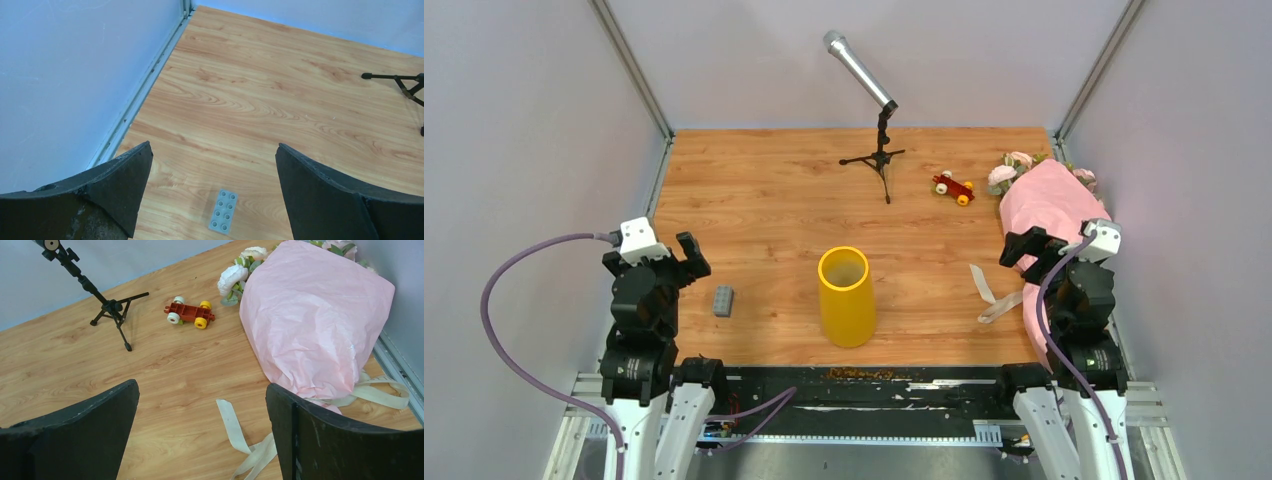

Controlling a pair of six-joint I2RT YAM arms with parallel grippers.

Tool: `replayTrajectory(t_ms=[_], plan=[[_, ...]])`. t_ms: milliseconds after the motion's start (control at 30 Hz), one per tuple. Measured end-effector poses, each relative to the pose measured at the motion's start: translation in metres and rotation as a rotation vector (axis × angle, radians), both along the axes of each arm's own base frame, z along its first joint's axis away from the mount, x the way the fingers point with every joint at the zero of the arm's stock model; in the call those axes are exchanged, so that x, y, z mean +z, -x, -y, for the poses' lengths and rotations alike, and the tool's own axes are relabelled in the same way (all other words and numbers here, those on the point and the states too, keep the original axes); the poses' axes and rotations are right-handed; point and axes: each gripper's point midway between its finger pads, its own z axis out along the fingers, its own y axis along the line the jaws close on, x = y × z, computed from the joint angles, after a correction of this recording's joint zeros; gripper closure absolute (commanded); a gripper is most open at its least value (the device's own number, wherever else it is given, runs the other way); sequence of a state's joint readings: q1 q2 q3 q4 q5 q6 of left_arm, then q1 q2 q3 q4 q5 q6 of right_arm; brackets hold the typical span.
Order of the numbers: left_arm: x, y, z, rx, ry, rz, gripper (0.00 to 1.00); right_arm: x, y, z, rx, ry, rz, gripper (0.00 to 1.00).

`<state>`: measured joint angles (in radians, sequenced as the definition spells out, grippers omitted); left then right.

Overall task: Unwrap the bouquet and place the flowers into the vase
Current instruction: Pick up the fake flower at the center of the board.

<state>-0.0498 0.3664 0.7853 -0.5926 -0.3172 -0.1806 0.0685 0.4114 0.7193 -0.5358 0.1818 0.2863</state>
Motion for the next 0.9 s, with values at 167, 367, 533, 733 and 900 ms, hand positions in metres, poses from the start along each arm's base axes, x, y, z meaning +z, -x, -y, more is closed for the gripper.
replayTrajectory(t_ms=[167, 367, 533, 733, 900], plan=[[0.002, 0.001, 0.003, -0.019, -0.004, 0.007, 0.00, 0.002, 0.002, 0.002, -0.011, 0.001, 0.010, 0.00], [0.001, 0.001, 0.006, -0.038, -0.004, 0.008, 0.00, 0.002, 0.002, 0.002, -0.011, 0.001, 0.012, 0.00], [-0.001, -0.007, 0.023, -0.140, -0.002, -0.030, 0.00, -0.003, 0.001, 0.003, -0.014, 0.002, 0.003, 0.00], [0.003, -0.042, 0.050, -0.279, 0.032, -0.102, 0.00, -0.047, -0.008, 0.002, -0.022, -0.004, -0.123, 0.00], [-0.011, -0.066, 0.066, -0.363, 0.056, -0.154, 0.00, -0.080, -0.016, 0.001, -0.032, -0.019, -0.221, 0.00]])
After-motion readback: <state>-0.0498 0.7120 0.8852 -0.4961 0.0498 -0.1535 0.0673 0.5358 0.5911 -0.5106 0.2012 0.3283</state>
